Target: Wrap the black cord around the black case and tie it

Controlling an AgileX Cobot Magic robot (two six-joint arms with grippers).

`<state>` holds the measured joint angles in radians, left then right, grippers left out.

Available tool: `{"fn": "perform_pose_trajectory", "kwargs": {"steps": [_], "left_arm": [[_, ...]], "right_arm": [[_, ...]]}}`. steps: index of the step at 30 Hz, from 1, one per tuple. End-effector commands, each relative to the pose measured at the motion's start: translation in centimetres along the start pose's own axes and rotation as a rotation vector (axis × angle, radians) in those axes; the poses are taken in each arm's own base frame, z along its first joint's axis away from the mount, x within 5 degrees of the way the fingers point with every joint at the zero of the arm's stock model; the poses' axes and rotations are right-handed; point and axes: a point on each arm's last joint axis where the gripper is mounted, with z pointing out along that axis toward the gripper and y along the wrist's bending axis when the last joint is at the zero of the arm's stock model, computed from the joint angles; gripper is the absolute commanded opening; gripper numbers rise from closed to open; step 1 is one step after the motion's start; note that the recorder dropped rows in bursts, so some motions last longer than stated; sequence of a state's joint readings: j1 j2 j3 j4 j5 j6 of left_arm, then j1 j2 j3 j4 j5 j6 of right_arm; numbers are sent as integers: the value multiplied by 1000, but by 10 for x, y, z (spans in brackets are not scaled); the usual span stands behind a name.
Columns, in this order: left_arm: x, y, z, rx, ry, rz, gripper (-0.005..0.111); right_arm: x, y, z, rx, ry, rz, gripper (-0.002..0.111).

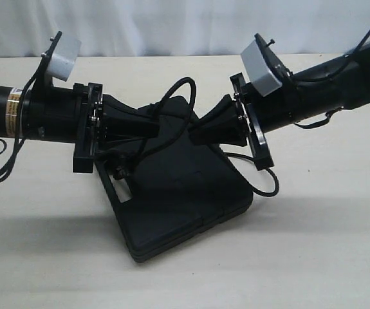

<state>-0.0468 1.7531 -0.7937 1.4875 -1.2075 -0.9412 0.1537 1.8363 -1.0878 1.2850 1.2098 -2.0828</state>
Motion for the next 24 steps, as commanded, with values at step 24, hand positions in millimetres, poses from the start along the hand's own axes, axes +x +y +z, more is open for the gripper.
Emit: {"fn": "perform_pose_trajectory", "kwargs": {"steps": [24], "left_arm": [[-7, 41, -34, -76, 23, -373, 0]], "right_arm": [[18, -24, -10, 70, -43, 42, 4]]}}
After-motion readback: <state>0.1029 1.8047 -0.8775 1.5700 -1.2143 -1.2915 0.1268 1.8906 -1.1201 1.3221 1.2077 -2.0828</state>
